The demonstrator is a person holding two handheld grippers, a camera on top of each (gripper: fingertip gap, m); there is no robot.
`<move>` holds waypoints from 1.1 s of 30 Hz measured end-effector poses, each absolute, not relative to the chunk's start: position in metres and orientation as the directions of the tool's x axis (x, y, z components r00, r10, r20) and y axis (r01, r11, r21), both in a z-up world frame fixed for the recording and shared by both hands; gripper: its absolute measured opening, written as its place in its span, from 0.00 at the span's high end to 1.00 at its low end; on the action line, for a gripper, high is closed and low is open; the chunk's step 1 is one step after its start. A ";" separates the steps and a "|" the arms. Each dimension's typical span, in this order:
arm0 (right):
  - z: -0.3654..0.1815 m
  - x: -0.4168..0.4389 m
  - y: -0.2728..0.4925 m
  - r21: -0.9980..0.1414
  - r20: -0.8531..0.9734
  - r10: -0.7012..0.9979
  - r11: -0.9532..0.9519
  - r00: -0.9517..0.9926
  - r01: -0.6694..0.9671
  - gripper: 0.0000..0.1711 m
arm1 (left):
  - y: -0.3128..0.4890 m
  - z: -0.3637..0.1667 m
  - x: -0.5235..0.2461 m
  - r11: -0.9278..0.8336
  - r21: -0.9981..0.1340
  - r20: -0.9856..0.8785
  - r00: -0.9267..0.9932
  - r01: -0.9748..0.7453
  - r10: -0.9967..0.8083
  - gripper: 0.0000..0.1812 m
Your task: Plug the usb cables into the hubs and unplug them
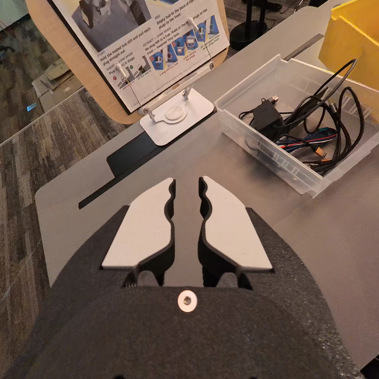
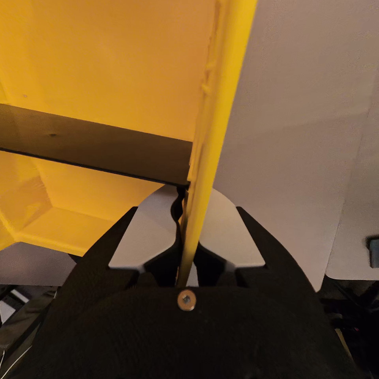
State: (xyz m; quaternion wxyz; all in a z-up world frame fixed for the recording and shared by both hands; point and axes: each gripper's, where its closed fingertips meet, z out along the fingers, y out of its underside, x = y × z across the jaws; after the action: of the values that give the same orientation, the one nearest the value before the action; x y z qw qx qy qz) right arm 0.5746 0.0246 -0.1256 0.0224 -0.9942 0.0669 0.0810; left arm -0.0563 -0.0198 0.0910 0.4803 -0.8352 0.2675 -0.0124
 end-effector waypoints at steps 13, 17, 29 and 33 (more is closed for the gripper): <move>-0.131 0.581 0.032 -0.118 -0.129 -0.012 -0.993 0.992 -0.027 0.88 | 0.005 0.030 0.018 -0.526 -0.715 -0.002 0.755 -0.459 -0.656 0.78; -0.083 0.585 0.054 -0.413 -0.238 -0.151 -0.879 0.960 -0.240 0.91 | 0.004 -0.002 0.045 -0.619 -0.611 0.105 0.725 -0.493 -0.681 0.80; 0.016 0.578 0.067 -0.800 -0.292 -0.018 -0.543 0.956 -0.254 0.84 | 0.052 -0.042 0.084 -0.679 -0.618 0.160 0.781 -0.397 -0.603 0.71; 0.036 0.582 0.061 -0.848 -0.324 0.032 -0.453 0.946 -0.275 0.85 | 0.065 -0.052 0.105 -0.776 -0.528 0.295 0.783 -0.344 -0.547 0.64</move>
State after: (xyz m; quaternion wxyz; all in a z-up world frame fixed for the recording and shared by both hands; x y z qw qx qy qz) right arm 0.5817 0.0608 0.0361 0.5180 -0.8393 0.0722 0.1483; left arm 0.1046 0.0647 -0.0519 0.2294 -0.9159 0.2432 -0.2222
